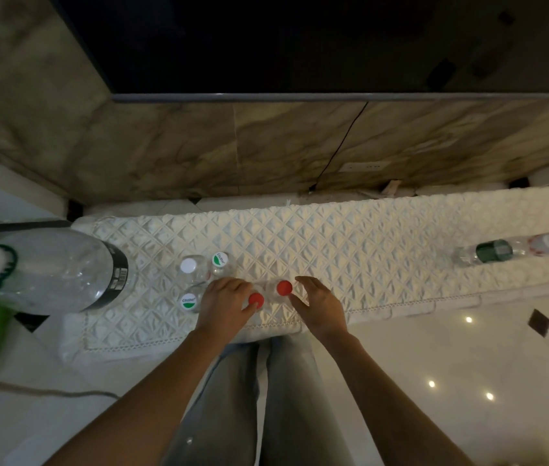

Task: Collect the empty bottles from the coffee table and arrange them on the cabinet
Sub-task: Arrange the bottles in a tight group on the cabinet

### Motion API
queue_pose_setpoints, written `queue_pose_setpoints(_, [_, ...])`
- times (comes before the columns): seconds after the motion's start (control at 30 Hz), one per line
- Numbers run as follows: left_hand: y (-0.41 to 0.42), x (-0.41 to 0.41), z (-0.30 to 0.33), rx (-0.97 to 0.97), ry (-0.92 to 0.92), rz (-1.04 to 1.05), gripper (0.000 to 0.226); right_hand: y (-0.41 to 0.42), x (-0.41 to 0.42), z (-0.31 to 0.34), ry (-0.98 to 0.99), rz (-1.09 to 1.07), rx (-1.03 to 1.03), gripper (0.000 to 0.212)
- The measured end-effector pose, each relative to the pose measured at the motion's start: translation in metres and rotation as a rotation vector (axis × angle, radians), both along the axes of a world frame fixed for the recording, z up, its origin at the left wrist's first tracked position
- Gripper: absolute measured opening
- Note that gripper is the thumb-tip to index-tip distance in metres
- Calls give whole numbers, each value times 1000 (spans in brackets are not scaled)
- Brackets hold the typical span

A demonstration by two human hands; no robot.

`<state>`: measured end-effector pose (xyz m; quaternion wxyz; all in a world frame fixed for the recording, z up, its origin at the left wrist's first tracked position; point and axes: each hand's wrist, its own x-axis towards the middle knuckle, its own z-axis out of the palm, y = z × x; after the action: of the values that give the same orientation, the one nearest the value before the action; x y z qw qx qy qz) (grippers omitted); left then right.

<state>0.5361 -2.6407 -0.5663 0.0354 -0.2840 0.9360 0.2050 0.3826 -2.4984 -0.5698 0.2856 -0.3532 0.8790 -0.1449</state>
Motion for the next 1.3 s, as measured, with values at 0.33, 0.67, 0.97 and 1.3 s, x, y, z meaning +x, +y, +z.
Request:
queue_pose_setpoints(0.33, [24,-1,66,-67,14,42,36,49,4,60,110,-93,-30,39])
queue_pose_setpoints(0.67, [111,-26,119,-241,-46,-5,50,145,-27,114,261,-130,-147,41])
queue_pose_setpoints(0.97, [235,-72,158,-320,14,-59,53,276,-43,158,390,-122,-193,43])
queue_pose_setpoints(1.3, [317,-143,168,-315,15,-225,54,359,-80,173,474,-322,-170,42])
